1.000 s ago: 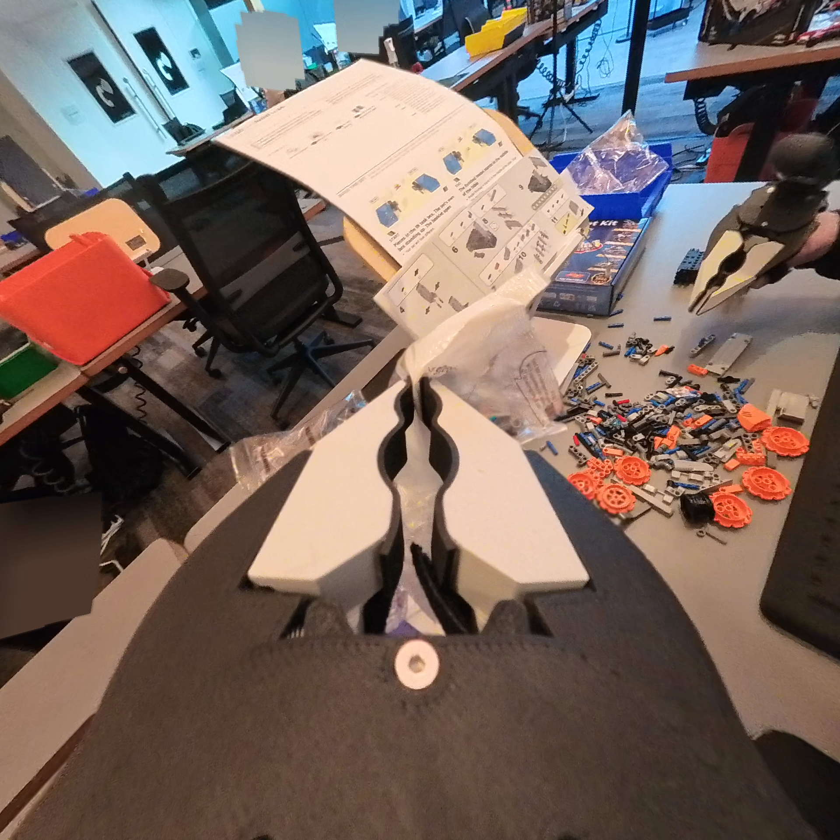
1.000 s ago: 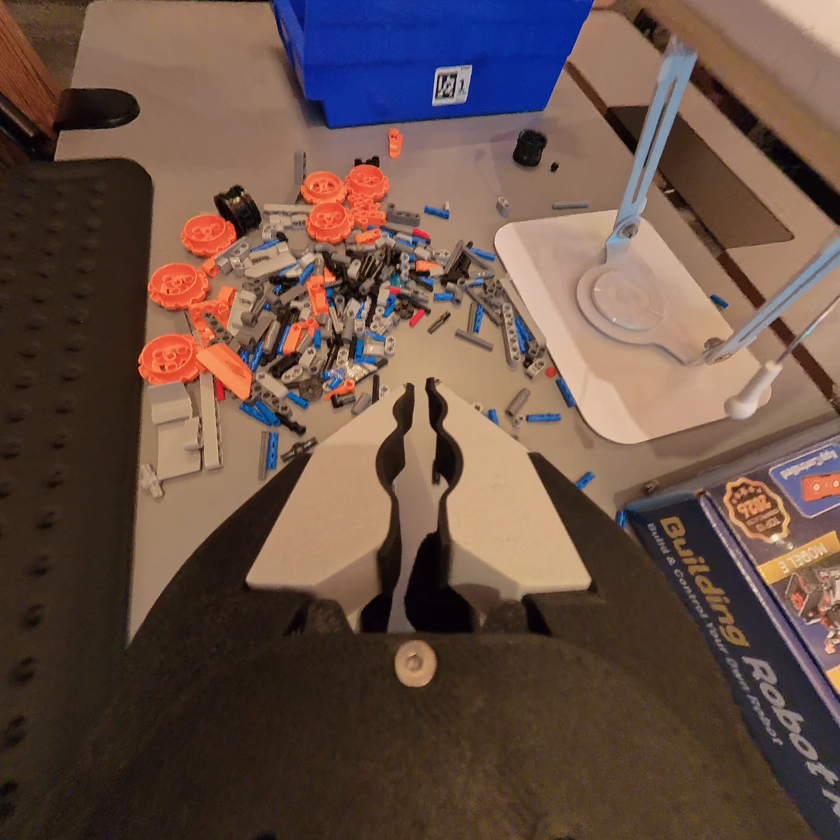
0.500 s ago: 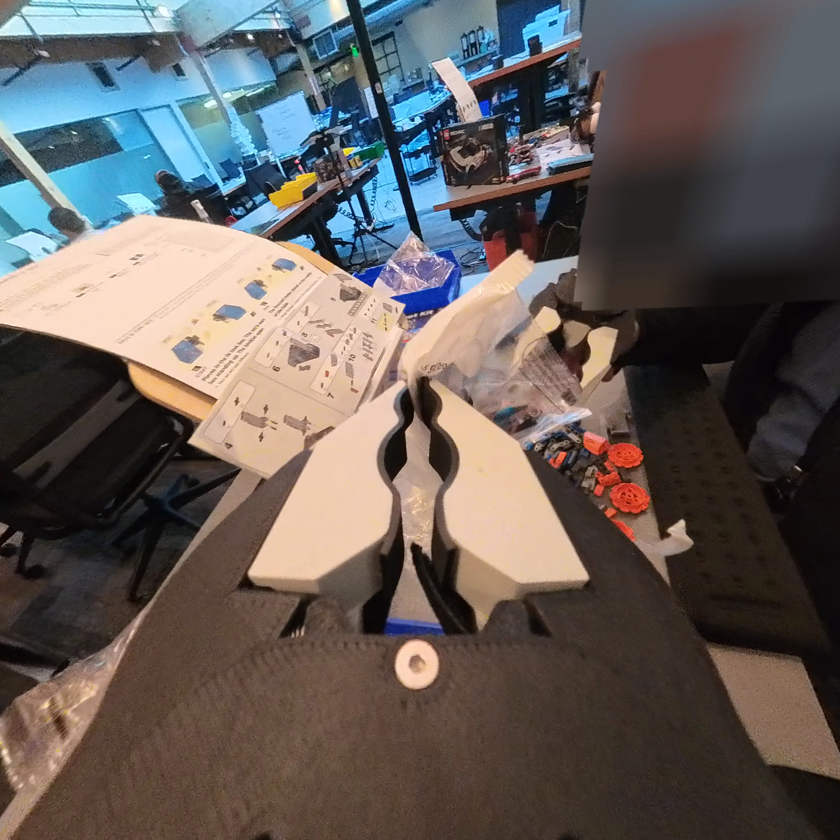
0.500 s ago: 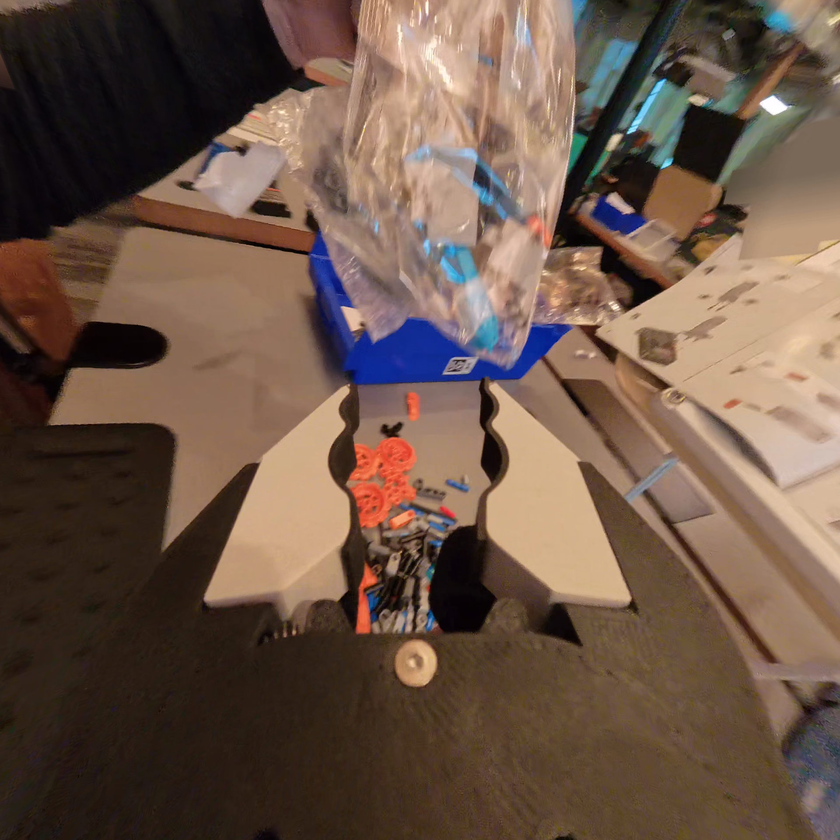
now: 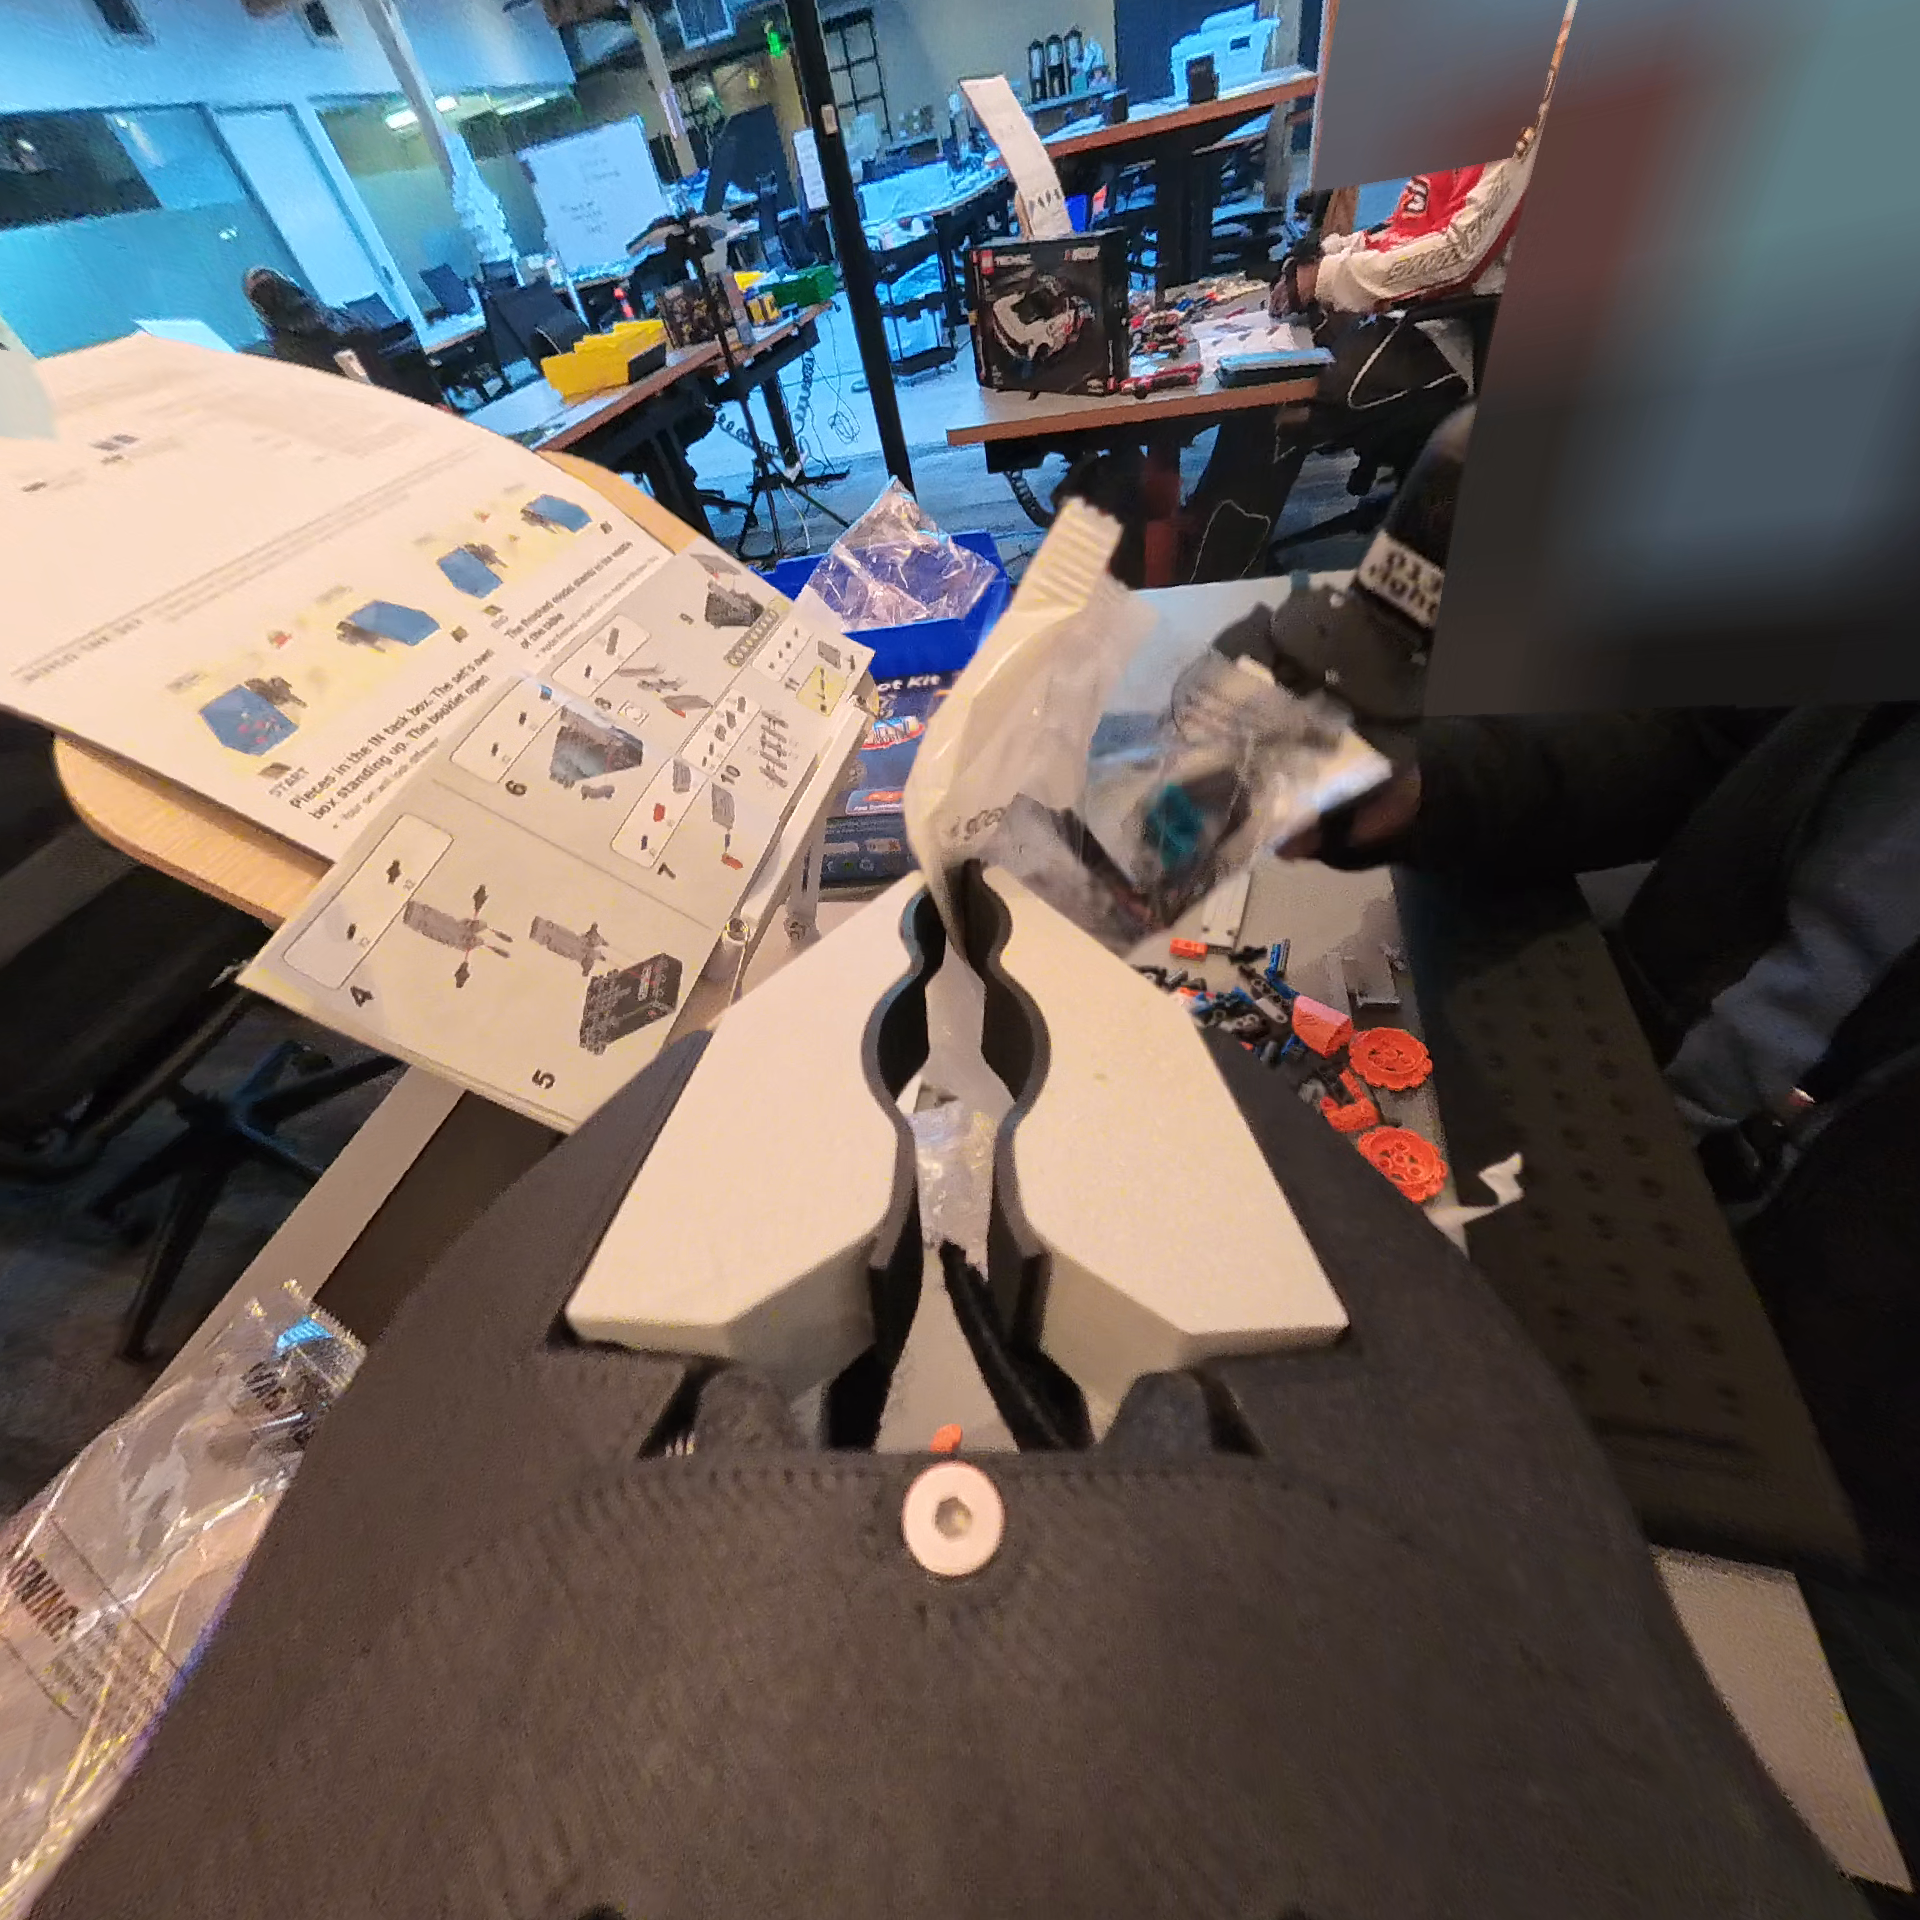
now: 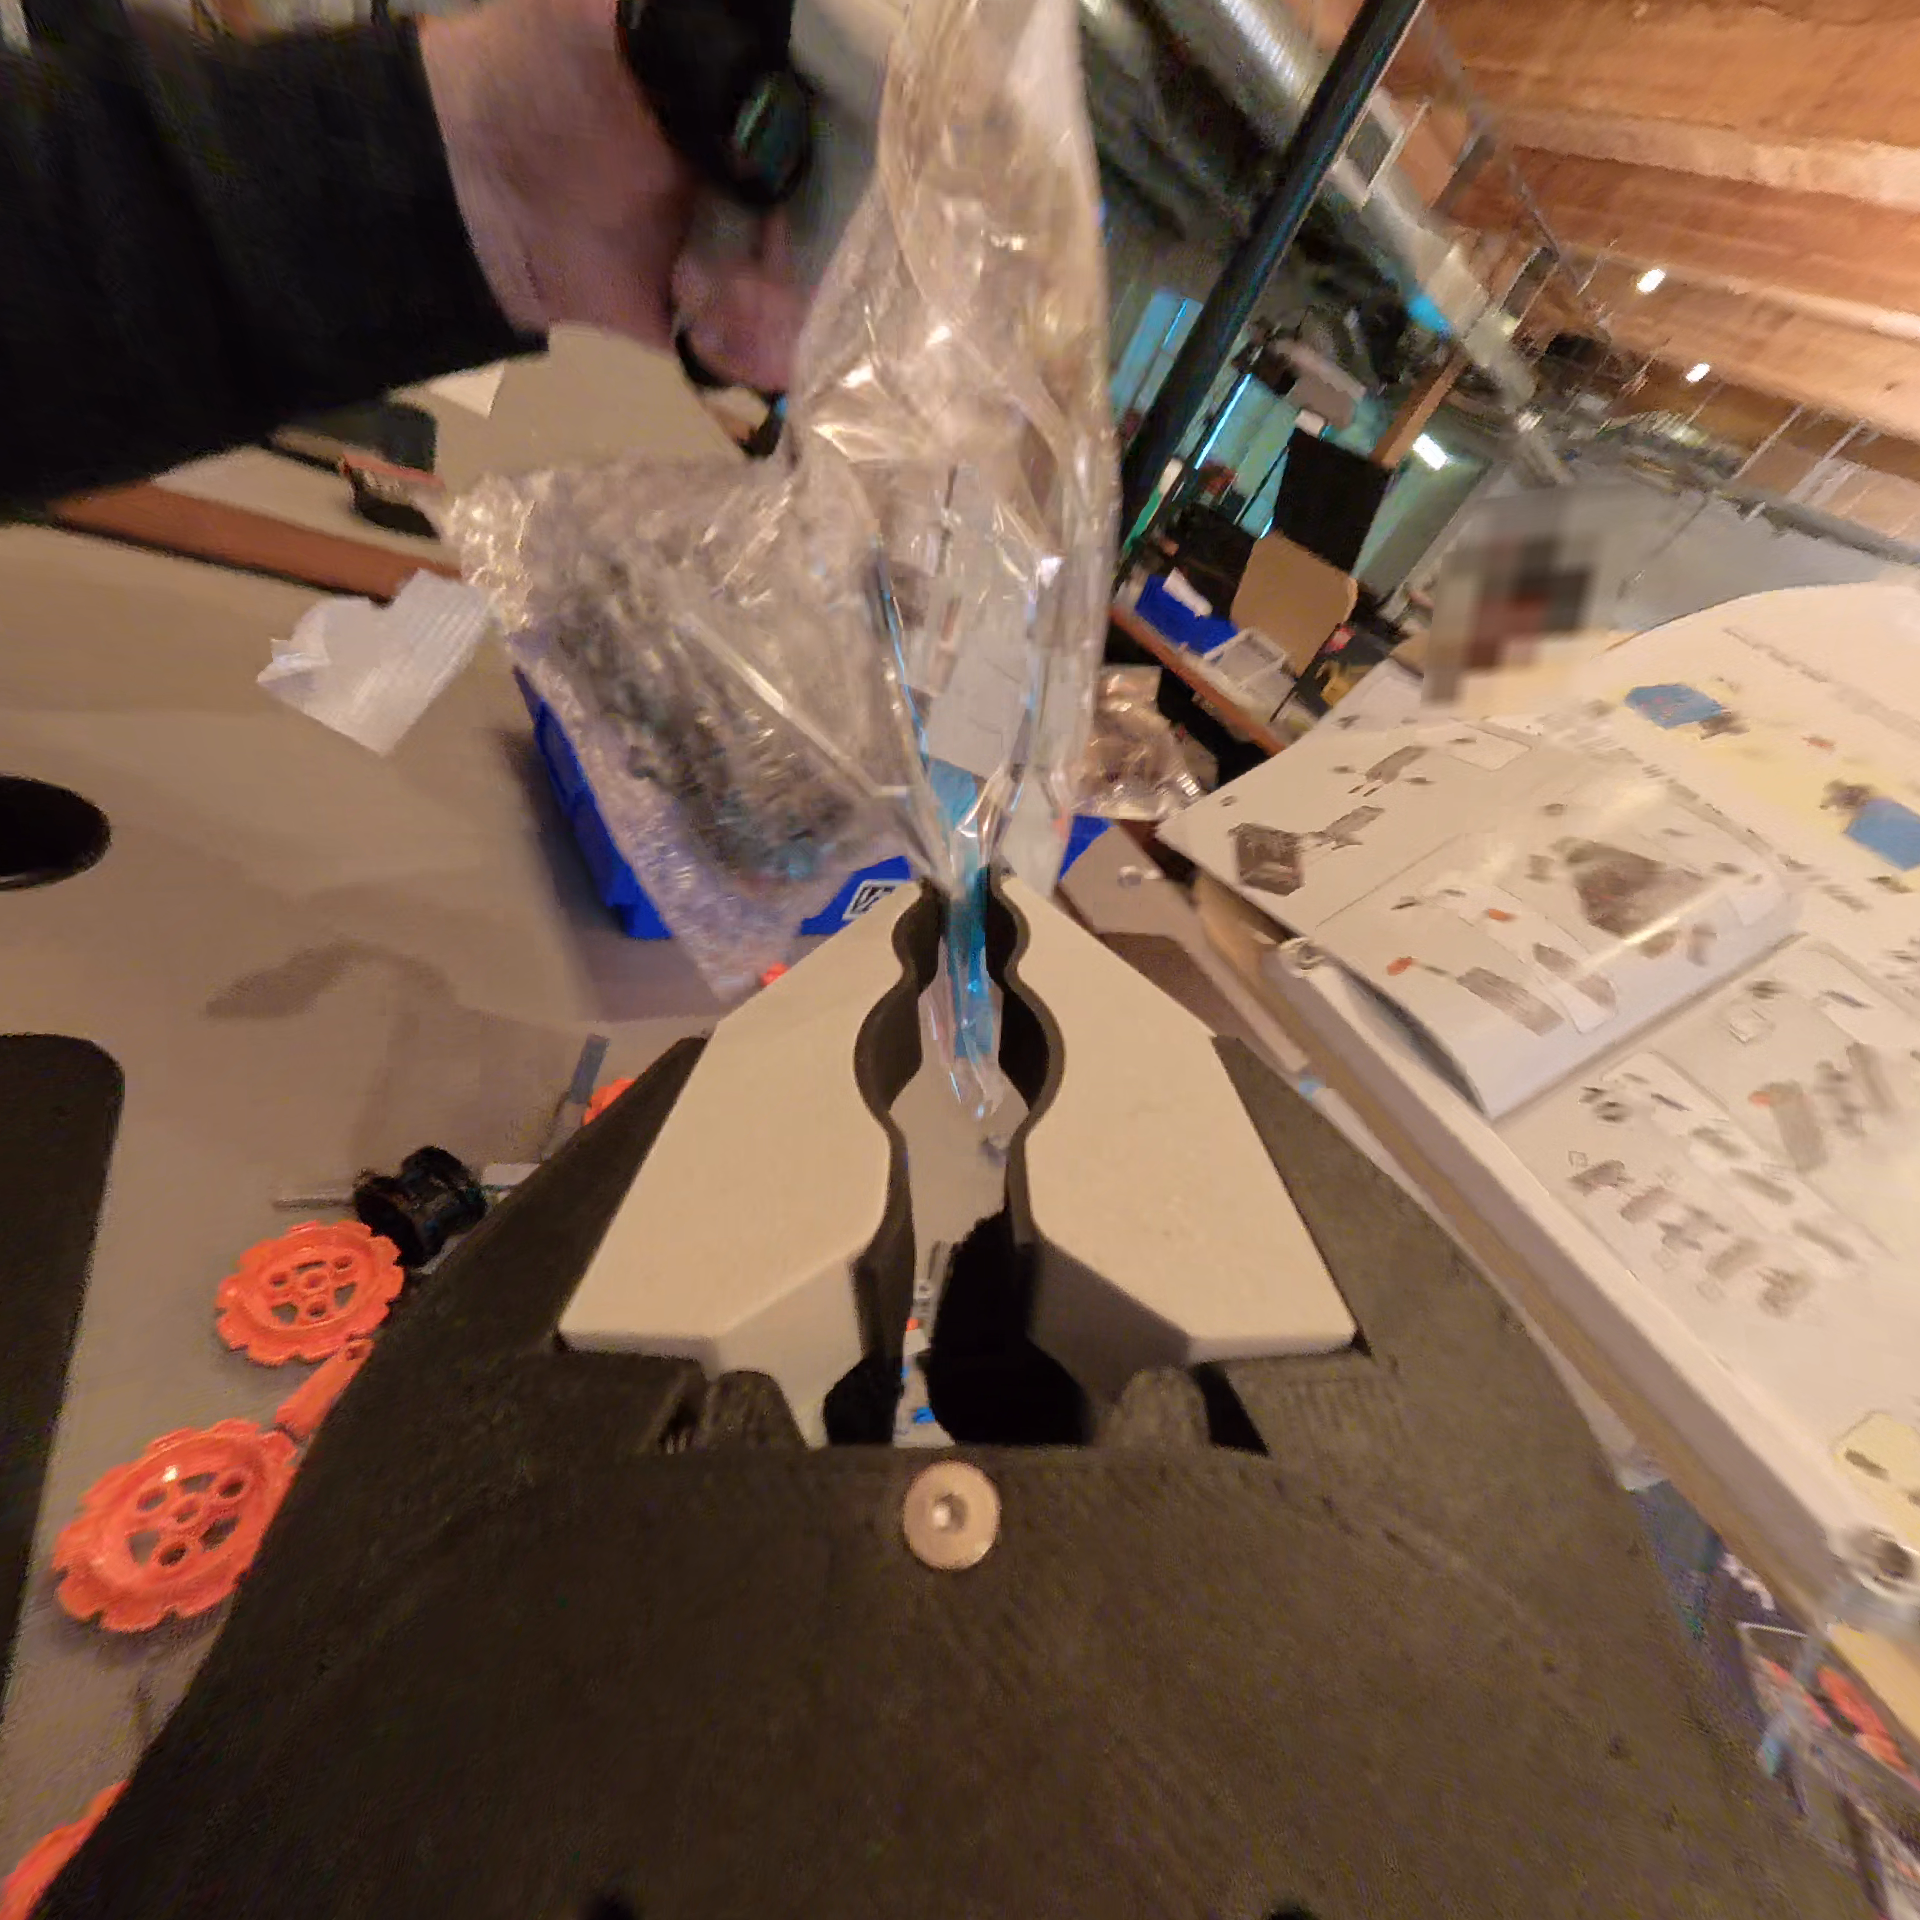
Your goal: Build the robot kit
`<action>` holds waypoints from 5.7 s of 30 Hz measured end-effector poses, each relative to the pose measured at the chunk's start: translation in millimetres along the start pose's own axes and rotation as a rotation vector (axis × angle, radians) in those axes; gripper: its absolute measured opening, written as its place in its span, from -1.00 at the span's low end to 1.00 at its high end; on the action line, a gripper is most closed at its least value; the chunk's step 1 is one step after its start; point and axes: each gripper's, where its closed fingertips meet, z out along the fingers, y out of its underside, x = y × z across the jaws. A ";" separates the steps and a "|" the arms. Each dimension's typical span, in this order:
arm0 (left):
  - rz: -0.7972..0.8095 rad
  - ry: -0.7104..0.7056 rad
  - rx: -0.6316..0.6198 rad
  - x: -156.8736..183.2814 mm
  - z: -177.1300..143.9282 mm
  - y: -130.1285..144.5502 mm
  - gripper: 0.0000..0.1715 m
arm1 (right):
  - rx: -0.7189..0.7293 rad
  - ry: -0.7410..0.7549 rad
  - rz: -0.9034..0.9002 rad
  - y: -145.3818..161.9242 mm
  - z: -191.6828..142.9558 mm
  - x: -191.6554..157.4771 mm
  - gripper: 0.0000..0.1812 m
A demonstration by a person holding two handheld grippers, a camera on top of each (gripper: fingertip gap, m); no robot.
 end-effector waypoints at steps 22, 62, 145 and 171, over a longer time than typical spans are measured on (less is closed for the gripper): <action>0.191 -0.136 -0.372 -0.3 11.6 111.3 -0.96 | -0.099 -0.013 -0.411 13.5 -20.0 -29.3 -0.93; 0.471 -0.330 -0.282 14.3 -14.7 64.2 -1.00 | -0.134 -0.013 -0.862 15.2 17.4 -122.6 -0.93; -0.040 -0.125 -0.551 31.3 -60.3 109.1 -0.70 | -0.099 -0.779 1.132 47.7 19.4 -86.4 -0.93; 0.059 0.057 -0.750 64.6 17.4 132.0 -1.00 | -0.228 -0.459 0.311 32.5 41.1 -57.0 -1.00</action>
